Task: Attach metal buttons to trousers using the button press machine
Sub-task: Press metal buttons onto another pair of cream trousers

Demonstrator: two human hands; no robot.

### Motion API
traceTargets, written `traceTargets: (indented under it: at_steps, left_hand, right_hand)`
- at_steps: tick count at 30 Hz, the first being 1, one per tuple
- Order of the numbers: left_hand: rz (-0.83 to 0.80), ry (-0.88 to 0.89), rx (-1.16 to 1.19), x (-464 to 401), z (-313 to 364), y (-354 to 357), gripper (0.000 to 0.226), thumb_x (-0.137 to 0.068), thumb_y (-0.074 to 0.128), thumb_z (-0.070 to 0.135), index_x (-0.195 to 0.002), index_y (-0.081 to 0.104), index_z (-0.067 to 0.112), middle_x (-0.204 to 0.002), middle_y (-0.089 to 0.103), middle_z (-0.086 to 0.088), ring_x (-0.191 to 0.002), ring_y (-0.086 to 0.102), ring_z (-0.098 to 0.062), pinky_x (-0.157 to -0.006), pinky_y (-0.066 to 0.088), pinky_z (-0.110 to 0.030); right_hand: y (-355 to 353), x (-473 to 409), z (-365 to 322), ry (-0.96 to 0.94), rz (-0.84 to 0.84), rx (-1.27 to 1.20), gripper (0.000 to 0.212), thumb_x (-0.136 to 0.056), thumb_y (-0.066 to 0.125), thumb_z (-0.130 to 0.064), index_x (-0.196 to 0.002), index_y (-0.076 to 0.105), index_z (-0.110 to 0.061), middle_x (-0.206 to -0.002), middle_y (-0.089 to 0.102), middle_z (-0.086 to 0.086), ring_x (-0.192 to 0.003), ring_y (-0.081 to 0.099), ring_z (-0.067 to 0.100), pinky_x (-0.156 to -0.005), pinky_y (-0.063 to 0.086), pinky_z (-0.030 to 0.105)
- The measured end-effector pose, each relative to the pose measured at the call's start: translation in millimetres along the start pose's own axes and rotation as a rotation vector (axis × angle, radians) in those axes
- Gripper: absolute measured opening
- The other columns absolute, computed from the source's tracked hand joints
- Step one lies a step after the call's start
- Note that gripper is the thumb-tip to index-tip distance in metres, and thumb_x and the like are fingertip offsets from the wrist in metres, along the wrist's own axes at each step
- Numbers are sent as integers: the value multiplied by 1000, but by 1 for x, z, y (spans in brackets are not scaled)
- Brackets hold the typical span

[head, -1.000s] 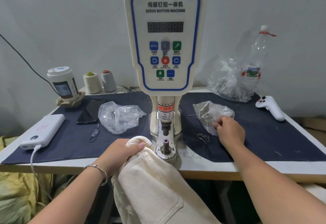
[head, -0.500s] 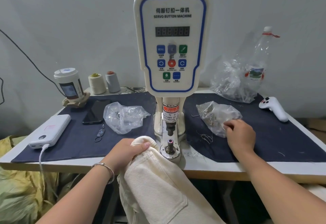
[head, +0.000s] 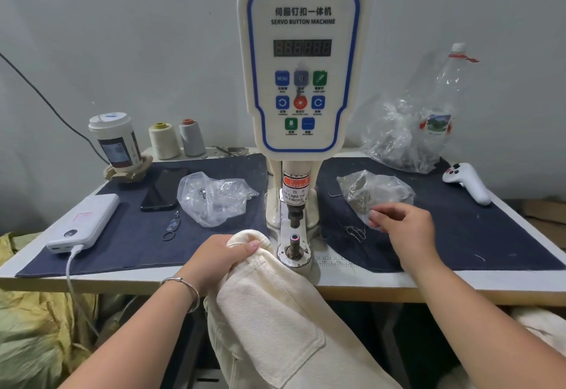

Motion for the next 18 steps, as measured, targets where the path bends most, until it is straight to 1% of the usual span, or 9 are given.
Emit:
traceTargets:
  at_steps: [2,4,7,10,13,15,18]
  left_hand:
    - [-6,-3,7,0,-1,-1,16,-88,68,44,-79,77,33,-83,77,6,-69,69,-3,-69,49,-24]
    - [-6,-8,9,0,-2,-1,19,-88,69,43,-80,78,28,-83,77,3,-69,69,-5,-69,50,-24]
    - [-3,-11,17,-1,-2,-1,21,-87,70,42,-80,78,24,-83,77,1,-68,68,-5,-68,51,-24]
    - [-6,-13,25,-2,-2,0,20,-87,70,41,-80,78,24,-83,77,2,-67,69,-4,-67,50,-23]
    - [-19,-18,33,-4,-3,1,17,-88,70,42,-80,78,30,-83,77,4,-68,70,-3,-66,49,-21]
    - [-26,-17,43,-4,-3,0,16,-88,70,42,-81,78,30,-84,77,3,-70,71,-5,-68,51,-23]
    - [-11,-5,36,-4,-4,0,15,-88,70,42,-81,78,31,-83,77,3,-68,70,-5,-69,50,-25]
  right_hand:
    - [10,4,4,59,-71,-72,16,-86,68,-1,-81,73,-15,-68,73,-1,-64,69,6,-57,51,13]
    - [17,6,8,96,-116,-75,17,-88,66,-2,-82,73,-16,-70,73,-1,-65,69,7,-58,52,14]
    - [19,8,14,-1,-167,157,15,-88,67,-3,-87,74,-15,-75,72,-1,-73,69,13,-69,51,19]
    - [17,11,21,-84,-188,277,16,-86,67,1,-92,75,-11,-82,70,-4,-79,65,9,-70,47,15]
    - [16,11,23,-101,-197,272,20,-87,65,2,-90,75,-16,-86,70,-3,-81,65,10,-70,47,15]
    - [17,11,24,-91,-199,254,22,-87,65,2,-89,74,-18,-84,70,-3,-80,66,10,-70,47,15]
    - [16,10,25,-69,-197,212,19,-89,64,0,-92,74,-15,-81,71,-3,-74,66,8,-70,49,16]
Point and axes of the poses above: each hand's wrist, its own x-axis away from the middle knuckle, its own y-axis out of the palm, z = x × y, the point moved 4 cm from there along -x, towards the middle knuckle
